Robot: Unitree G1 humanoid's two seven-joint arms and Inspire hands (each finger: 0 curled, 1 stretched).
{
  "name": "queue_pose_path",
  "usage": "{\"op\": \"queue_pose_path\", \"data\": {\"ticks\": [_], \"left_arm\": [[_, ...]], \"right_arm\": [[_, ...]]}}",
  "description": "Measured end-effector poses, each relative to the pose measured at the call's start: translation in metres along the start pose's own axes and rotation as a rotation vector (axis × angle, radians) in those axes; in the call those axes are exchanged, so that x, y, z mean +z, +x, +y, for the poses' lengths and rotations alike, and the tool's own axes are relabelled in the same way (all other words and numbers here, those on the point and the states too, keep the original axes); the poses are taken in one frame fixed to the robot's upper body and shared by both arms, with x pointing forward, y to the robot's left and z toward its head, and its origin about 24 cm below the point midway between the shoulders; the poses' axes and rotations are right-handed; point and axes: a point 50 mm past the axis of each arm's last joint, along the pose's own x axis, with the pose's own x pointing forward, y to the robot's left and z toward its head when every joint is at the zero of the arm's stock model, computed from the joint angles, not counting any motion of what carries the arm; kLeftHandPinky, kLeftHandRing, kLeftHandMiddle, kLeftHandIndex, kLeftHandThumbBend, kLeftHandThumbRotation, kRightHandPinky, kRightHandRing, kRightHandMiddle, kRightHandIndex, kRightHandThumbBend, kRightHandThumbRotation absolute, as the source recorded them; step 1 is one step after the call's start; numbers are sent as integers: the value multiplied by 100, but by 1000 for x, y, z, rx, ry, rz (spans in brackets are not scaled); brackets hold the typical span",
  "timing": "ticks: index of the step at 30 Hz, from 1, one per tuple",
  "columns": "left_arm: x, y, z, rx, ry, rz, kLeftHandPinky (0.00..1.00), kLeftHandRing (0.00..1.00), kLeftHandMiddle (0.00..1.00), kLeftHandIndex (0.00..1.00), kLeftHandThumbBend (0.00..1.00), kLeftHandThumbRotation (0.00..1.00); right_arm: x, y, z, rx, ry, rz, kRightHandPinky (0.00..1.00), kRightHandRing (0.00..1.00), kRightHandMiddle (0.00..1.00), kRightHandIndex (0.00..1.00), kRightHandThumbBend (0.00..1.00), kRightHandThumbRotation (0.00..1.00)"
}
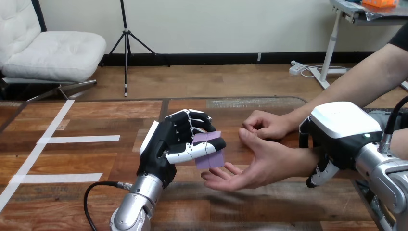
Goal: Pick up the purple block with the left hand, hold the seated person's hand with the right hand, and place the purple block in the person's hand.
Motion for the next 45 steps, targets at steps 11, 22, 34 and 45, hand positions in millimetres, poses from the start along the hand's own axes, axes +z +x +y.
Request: {"op": "queue_pose_path", "data": {"ticks": [11,22,34,45], "left_arm": [[-2,0,-2,-21,-8,20,36,40,47,49,91,9],[-5,1,-5,-43,-23,44,36,40,47,49,92,8],[-7,2,-13,-79,-36,55,36,41,48,49,90,8],[-7,3,-20,-99,-45,54,37,42,48,50,91,9]], "right_arm": [[3,-1,-3,-8,-2,-14,24,32,40,47,85,0],[6,-1,-6,-14,-5,-30,27,35,43,50,82,0],[9,1,-12,-31,-15,-62,28,35,44,50,81,0],[13,2,-17,-48,-33,-92,27,34,43,49,80,0]]}}
